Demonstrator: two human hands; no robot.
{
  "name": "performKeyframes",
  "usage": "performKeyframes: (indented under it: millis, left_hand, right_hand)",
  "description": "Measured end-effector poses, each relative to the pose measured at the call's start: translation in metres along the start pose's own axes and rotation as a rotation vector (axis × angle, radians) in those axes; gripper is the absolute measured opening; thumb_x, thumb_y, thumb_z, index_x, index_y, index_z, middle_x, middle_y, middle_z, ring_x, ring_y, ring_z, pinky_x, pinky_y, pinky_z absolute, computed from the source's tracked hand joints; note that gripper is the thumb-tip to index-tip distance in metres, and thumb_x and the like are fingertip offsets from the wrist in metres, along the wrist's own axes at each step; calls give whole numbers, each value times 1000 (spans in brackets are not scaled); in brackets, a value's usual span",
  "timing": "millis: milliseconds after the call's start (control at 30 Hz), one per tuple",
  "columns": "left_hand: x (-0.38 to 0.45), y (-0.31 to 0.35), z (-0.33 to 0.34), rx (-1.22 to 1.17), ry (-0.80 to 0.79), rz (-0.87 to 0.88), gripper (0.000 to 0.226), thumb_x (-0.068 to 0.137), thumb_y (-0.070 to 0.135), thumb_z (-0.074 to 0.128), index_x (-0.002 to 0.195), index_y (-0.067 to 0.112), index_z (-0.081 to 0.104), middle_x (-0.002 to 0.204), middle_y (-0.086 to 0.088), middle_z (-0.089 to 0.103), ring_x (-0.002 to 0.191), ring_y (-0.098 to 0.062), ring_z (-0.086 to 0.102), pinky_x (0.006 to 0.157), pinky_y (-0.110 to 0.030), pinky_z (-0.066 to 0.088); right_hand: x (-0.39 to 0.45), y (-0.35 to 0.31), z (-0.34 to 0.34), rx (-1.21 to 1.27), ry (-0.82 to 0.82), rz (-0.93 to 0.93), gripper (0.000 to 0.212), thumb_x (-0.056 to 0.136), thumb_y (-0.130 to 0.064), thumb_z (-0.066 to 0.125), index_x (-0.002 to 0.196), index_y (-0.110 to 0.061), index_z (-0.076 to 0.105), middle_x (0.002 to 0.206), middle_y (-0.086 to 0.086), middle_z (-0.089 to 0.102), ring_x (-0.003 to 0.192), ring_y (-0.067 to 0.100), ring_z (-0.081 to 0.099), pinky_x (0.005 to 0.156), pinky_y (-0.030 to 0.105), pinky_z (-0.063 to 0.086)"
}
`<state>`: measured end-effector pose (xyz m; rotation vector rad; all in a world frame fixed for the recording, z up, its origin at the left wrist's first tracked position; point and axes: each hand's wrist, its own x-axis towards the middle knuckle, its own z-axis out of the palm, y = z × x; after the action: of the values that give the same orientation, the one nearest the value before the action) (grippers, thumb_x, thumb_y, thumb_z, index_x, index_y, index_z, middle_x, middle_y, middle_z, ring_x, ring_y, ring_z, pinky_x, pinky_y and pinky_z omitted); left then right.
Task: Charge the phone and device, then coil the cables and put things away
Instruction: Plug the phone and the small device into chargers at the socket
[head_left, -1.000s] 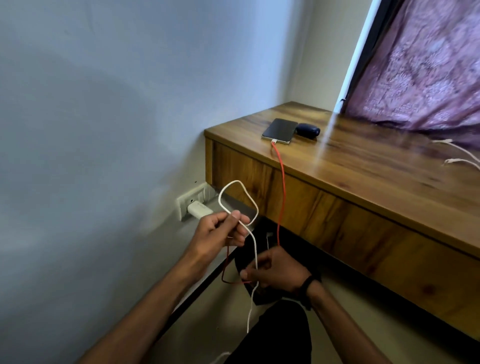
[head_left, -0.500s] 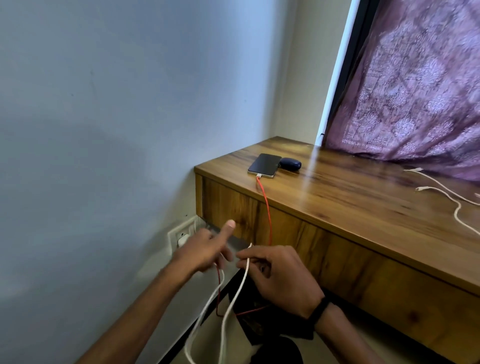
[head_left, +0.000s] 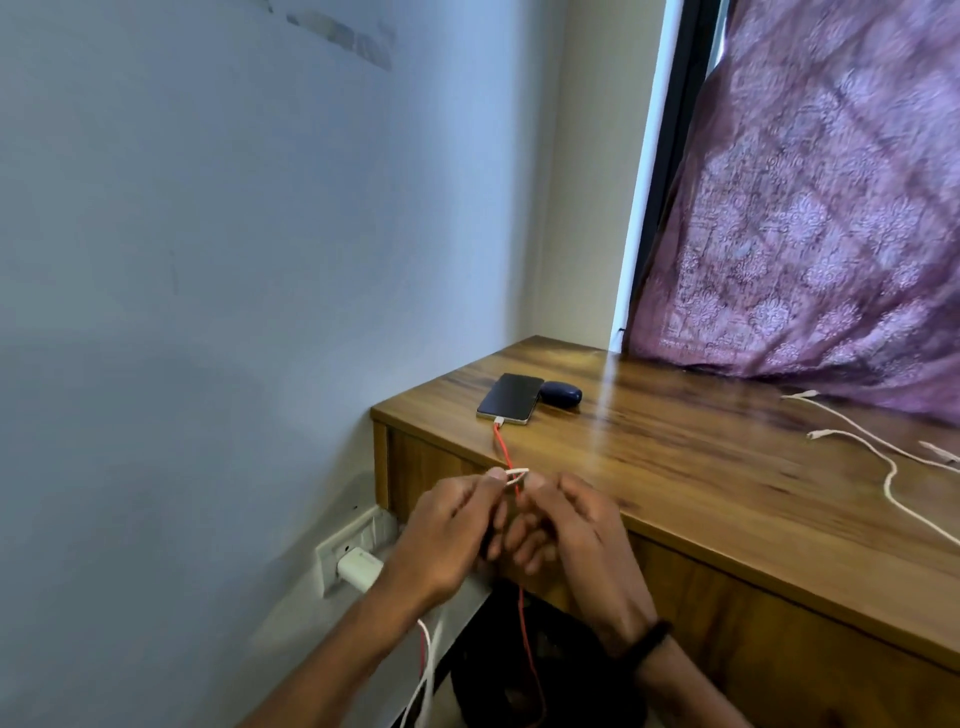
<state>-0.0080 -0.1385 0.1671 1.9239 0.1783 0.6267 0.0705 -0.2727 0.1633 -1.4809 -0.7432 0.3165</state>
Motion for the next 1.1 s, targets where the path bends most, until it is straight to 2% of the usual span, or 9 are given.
performKeyframes:
  millis: [167,333,433,533,700,767,900,1000,1100]
  left_hand:
    - [15,29,22,239,-47,241,39,108,38,39,83,23,65,58,6,59,50,-10,58,51,-35,50]
    - [51,25,43,435,-149,330,44,107,40,35,79,19,61,67,-2,62,59,-17,59,62,-42,52]
    - [64,23,57,586,-265,383,43,106,42,35,70,26,52,63,5,52,55,-10,48,57,-26,40]
    - [76,20,65,705,-312,382,50,103,53,30,76,22,60,67,6,58,59,-8,53,67,-31,48]
    - [128,13,61,767,27,364,39,105,55,33,93,31,62,80,13,61,73,-2,58,77,-17,47]
    - [169,6,52,858,152,352,28,106,45,39,116,34,63,105,11,68,99,-6,58,95,-30,50]
    - [248,-13,51,1026,-217,138,51,104,25,50,152,37,36,156,6,42,145,-25,30,119,-54,26]
    - [282,-27,57,1027,-408,80,57,102,28,54,154,37,32,158,6,40,149,-24,25,121,-58,14]
    - [301,-38,68,992,-369,112,53,100,41,57,150,37,39,150,5,48,142,-21,35,120,-56,18]
  right_hand:
    - [67,-35,-16,175,82,198,38,102,-39,62,98,-3,75,89,12,80,76,20,76,75,32,62]
    - [122,-40,-49,686,106,416,21,104,-8,57,109,9,67,72,18,75,47,13,67,44,22,56]
    - [144,-34,-78,737,139,434,27,104,0,52,88,13,70,63,13,72,38,7,61,41,14,52]
    - [171,-18,-106,703,211,416,22,104,-1,54,88,8,64,70,12,65,33,4,52,36,11,45]
    - [216,17,-144,606,346,377,14,104,2,50,93,3,58,76,13,60,34,4,50,33,12,40]
    - [227,29,-154,605,354,371,10,103,1,54,95,4,59,78,14,60,40,7,53,35,15,43]
    - [247,44,-168,566,344,329,11,100,-4,63,94,6,64,79,15,63,52,12,52,37,16,44]
    - [250,46,-177,606,295,324,9,99,3,60,95,9,66,83,18,66,60,12,49,38,14,42]
    - [255,52,-191,674,268,327,17,99,9,51,106,11,66,89,19,67,61,12,52,41,16,43]
